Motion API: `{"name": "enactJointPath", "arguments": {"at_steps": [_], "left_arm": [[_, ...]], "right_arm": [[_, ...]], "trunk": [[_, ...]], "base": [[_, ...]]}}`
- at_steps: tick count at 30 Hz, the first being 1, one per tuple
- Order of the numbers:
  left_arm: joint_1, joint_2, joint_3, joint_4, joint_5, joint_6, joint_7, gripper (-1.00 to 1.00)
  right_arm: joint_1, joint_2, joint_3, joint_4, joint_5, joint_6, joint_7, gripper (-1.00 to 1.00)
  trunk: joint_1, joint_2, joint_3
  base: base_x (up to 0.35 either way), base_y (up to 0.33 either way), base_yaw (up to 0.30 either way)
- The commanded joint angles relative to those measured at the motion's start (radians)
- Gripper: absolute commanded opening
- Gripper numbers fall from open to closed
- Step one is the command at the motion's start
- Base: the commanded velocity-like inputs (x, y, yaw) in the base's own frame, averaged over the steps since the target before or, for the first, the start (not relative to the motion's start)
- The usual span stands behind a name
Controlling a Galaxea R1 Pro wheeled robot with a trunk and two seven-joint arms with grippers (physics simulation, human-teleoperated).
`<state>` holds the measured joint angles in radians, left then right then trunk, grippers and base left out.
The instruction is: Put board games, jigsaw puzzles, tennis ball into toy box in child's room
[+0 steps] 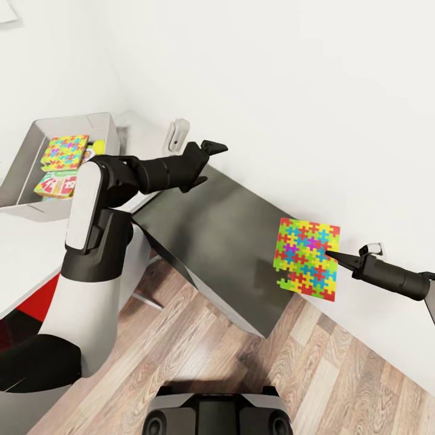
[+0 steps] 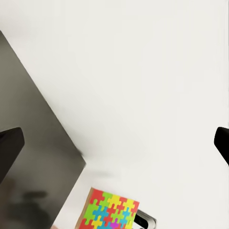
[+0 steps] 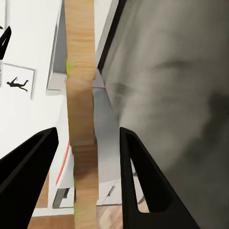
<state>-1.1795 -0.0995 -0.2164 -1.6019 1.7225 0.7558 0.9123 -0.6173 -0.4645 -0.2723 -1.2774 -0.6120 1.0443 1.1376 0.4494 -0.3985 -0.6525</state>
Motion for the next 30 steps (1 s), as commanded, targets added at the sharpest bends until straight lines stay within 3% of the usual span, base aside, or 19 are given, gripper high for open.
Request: {"name": "enactJointPath", "arguments": {"at_steps": [1,30], "left_arm": [[-0.001,0.000,0.001,-0.001,0.009,0.001,0.011,1.00],[0.004,0.010,0.002,-0.004,0.011,0.005,0.011,1.00]], "right_arm": [[0.000,0.000,0.000,-0.001,0.003,0.003,0.004,-1.00],[0.001,0.000,0.001,-0.008,-0.002,0.003,0.004,-1.00]], "trunk": [[0.001,-0.002,0.000],[0.001,-0.002,0.048]], "base": [[0.000,0.000,0.000],[0.000,0.000,0.000]]}}
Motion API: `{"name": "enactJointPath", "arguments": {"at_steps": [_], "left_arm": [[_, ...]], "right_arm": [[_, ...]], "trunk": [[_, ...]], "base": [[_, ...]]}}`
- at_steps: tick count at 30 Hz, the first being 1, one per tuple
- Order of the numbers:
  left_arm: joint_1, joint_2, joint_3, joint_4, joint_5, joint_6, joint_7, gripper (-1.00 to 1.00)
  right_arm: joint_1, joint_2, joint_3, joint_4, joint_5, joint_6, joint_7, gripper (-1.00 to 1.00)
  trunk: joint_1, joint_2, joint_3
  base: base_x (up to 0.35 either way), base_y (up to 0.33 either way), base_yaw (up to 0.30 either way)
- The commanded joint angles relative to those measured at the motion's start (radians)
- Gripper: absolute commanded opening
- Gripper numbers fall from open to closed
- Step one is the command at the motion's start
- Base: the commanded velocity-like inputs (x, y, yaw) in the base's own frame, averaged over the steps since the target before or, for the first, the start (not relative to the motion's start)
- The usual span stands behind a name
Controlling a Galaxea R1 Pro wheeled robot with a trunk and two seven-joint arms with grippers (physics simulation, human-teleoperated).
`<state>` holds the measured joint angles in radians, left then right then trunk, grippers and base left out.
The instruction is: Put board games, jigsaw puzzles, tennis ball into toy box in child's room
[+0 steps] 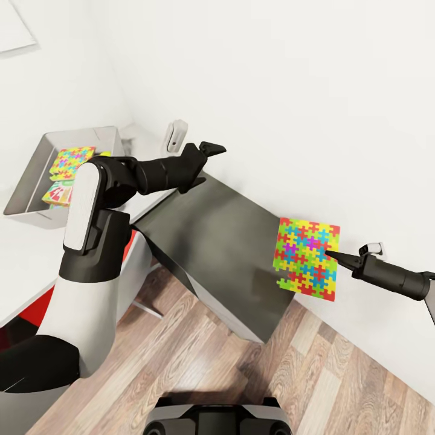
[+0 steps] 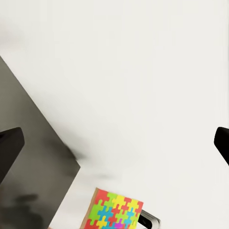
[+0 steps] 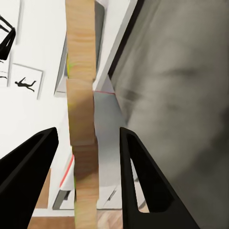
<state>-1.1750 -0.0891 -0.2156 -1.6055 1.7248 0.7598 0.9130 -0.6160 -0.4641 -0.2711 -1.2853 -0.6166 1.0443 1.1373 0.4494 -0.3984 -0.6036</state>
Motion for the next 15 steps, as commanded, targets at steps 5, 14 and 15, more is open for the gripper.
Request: {"name": "enactJointPath", "arguments": {"at_steps": [5,14,15], "left_arm": [[0.000,0.000,0.000,-0.001,0.009,0.002,0.010,1.00],[0.000,0.000,-0.002,-0.001,0.009,0.002,0.010,1.00],[0.000,0.000,-0.003,-0.001,0.009,0.002,0.010,1.00]], "right_arm": [[-0.001,0.000,0.000,0.000,0.002,0.003,0.004,-1.00],[-0.001,0.000,0.000,0.000,0.001,0.003,0.004,-1.00],[-0.001,0.000,0.000,0.000,0.001,0.003,0.004,-1.00]], "trunk": [[0.001,-0.002,0.007],[0.001,-0.002,0.022],[0.001,-0.002,0.023]], "base": [[0.002,0.033,0.000],[0.052,0.179,0.000],[0.075,0.221,0.000]]}}
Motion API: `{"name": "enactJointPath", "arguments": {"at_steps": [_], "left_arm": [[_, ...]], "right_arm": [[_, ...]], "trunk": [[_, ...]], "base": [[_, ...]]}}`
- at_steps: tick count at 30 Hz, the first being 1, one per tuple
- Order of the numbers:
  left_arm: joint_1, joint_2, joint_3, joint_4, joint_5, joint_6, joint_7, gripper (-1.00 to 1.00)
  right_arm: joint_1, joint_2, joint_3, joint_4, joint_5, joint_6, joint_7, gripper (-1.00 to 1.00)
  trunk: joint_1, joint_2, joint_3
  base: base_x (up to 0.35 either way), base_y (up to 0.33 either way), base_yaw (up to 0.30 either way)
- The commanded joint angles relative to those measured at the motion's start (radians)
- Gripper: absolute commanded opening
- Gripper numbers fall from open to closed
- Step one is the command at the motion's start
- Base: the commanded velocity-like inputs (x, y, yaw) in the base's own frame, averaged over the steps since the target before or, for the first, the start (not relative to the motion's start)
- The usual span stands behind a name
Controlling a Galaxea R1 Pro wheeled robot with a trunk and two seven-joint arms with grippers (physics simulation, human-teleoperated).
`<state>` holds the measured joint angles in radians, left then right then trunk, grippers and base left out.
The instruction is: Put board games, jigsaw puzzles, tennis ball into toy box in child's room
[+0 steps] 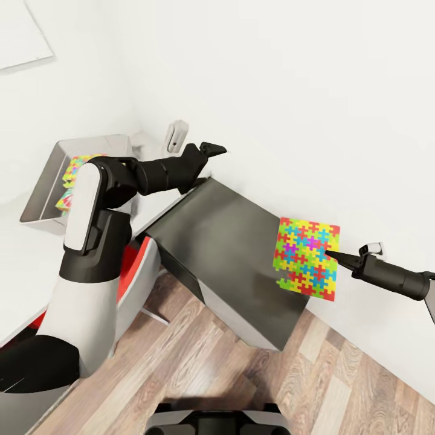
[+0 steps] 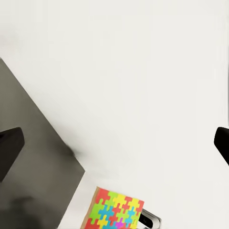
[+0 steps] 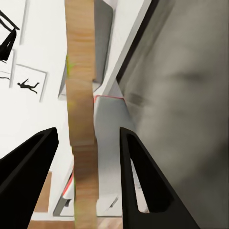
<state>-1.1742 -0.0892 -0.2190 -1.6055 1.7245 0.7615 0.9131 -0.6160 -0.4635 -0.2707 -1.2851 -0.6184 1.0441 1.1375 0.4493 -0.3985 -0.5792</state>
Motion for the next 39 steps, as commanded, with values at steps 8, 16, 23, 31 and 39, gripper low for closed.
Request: {"name": "enactJointPath", "arguments": {"at_steps": [8,16,23,31,39], "left_arm": [[-0.010,0.000,0.002,-0.001,0.009,0.004,0.010,1.00],[-0.060,0.027,0.016,-0.002,0.021,0.031,0.010,1.00],[-0.079,0.071,0.032,-0.002,0.072,0.040,0.010,1.00],[-0.083,0.111,0.041,-0.002,0.104,0.044,0.009,1.00],[-0.088,0.119,0.042,-0.002,0.112,0.045,0.009,1.00]], "right_arm": [[-0.001,0.000,0.001,0.000,0.005,0.003,0.004,-1.00],[-0.002,-0.001,0.001,0.001,0.006,0.003,0.004,-1.00],[-0.002,-0.001,0.001,0.002,0.006,0.003,0.004,-1.00],[-0.002,-0.001,0.001,0.002,0.006,0.003,0.004,-1.00],[-0.002,-0.003,0.000,0.003,0.006,0.003,0.004,-1.00]], "trunk": [[0.001,-0.002,0.012],[0.001,-0.002,0.025],[0.001,-0.002,0.036],[0.001,-0.002,0.049],[0.001,-0.002,0.062]], "base": [[0.041,0.120,0.000],[0.011,0.033,0.000],[0.003,0.009,0.000],[0.005,0.014,0.000],[0.071,0.189,0.000]]}}
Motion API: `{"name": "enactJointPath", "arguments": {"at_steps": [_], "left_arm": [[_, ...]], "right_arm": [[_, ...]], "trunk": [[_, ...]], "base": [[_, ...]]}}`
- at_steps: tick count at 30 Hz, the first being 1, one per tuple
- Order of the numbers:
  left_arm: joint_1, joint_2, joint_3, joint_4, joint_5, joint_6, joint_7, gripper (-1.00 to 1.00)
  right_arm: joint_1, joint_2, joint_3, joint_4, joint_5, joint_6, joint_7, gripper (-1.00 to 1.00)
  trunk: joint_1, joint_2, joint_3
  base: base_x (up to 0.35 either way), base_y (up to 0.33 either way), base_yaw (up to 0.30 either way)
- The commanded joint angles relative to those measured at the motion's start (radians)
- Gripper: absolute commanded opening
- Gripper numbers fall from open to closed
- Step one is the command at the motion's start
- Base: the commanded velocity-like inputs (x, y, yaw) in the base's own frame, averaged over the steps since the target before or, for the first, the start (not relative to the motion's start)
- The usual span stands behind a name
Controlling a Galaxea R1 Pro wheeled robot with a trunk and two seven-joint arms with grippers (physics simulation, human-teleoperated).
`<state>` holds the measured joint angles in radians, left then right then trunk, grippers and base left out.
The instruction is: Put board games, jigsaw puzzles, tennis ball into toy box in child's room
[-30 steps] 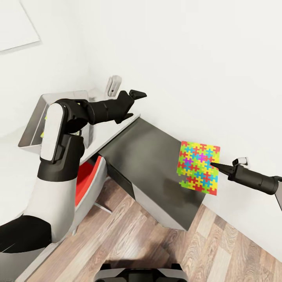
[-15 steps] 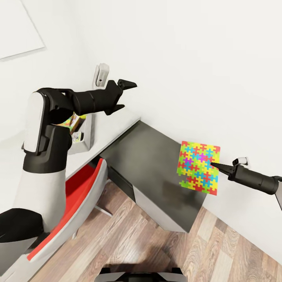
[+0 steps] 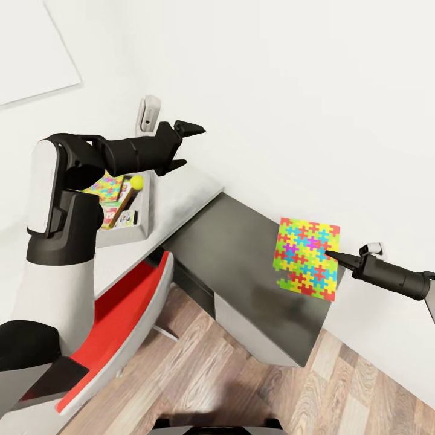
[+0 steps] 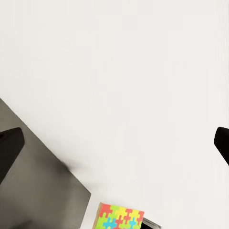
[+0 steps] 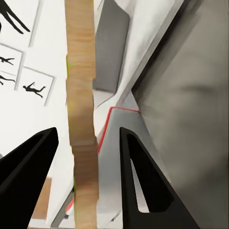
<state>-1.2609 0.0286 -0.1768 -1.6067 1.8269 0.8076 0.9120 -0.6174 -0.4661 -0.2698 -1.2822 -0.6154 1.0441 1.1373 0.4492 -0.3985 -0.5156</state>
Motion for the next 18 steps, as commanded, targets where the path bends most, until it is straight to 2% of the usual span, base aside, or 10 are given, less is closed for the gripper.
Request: {"name": "enactJointPath", "arguments": {"at_steps": [1,7,18], "left_arm": [[-0.001,0.001,-0.001,0.000,0.010,-0.001,0.010,1.00],[-0.001,0.003,-0.001,-0.001,0.012,-0.001,0.010,1.00],[0.006,0.006,-0.003,0.000,0.012,0.001,0.010,1.00]], "right_arm": [[-0.001,0.000,0.000,0.000,0.002,0.003,0.004,-1.00],[-0.001,-0.001,0.000,-0.001,0.001,0.003,0.004,-1.00],[-0.001,-0.001,0.001,0.004,0.002,0.003,0.004,-1.00]], "trunk": [[0.001,-0.002,0.000],[0.001,-0.002,0.010],[0.001,-0.002,0.028]], "base": [[0.102,0.259,0.000],[0.074,0.179,0.000],[0.019,0.046,0.009]]}}
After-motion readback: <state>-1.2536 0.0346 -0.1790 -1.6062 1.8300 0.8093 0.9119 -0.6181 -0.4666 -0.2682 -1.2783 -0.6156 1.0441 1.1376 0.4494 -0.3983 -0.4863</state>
